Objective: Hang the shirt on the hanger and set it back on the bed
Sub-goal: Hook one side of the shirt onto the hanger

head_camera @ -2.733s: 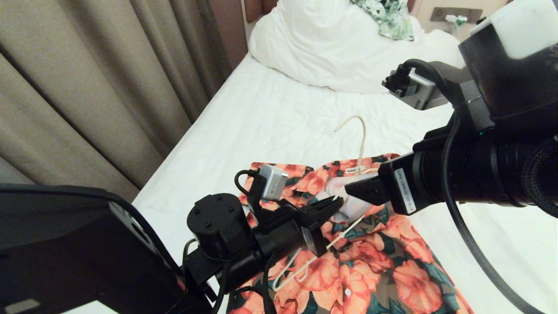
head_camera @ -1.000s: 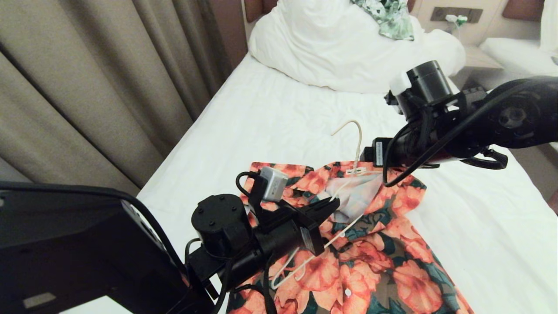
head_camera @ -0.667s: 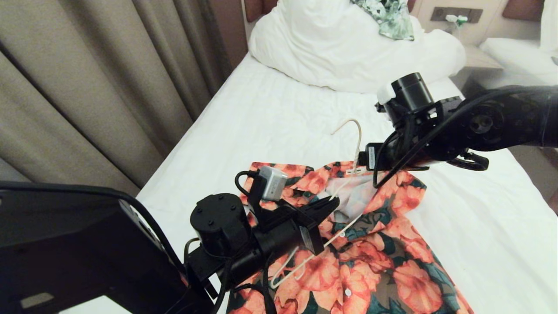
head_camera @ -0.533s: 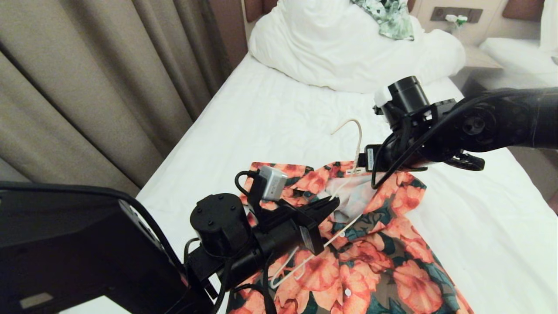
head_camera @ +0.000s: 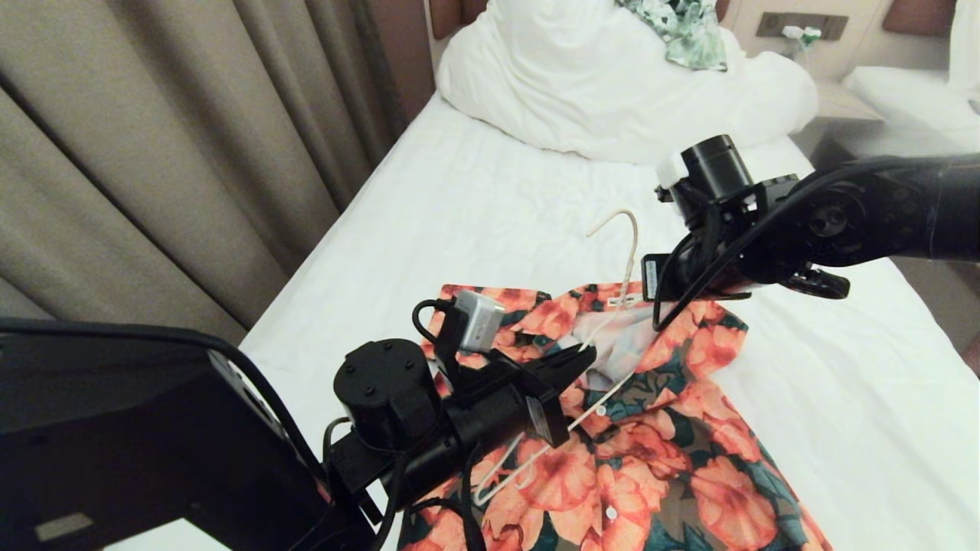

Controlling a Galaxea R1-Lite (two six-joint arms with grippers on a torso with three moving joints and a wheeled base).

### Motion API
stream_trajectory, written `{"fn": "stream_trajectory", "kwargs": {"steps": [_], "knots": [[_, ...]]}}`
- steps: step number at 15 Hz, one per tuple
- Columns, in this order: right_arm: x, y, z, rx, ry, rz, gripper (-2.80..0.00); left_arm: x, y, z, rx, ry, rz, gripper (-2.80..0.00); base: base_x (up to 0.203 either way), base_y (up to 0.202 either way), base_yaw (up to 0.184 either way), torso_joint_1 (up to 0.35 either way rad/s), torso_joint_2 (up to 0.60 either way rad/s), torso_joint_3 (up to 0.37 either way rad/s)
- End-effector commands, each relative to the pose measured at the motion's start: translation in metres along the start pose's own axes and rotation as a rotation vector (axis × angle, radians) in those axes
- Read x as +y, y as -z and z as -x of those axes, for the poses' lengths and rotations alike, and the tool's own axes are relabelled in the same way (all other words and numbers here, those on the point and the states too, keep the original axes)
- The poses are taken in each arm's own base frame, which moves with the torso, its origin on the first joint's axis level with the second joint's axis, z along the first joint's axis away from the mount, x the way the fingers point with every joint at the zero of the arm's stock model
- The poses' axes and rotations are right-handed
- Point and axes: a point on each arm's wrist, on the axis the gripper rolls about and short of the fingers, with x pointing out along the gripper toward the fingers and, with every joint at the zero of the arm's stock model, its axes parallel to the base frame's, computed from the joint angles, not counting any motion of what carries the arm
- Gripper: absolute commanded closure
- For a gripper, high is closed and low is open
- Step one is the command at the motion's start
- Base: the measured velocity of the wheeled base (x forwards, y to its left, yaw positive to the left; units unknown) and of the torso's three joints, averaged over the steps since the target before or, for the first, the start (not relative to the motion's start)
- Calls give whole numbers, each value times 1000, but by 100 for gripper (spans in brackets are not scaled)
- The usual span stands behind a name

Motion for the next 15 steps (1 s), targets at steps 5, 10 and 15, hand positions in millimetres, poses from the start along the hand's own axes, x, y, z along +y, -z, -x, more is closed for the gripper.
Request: {"fn": "stream_trajectory", "kwargs": {"steps": [5, 10, 15], "knots": [[-13, -11, 27, -46, -7, -10, 0, 1, 1, 0, -2, 1, 2, 0, 0, 0, 0, 0, 0, 0], [-17, -14, 58, -62, -33, 3, 0, 5, 5, -1, 9, -11, 3, 0, 0, 0, 0, 0, 0, 0], [4, -5, 98, -88, -143, 52, 0, 11, 16, -5, 38, -23, 11, 0, 0, 0, 0, 0, 0, 0]]}}
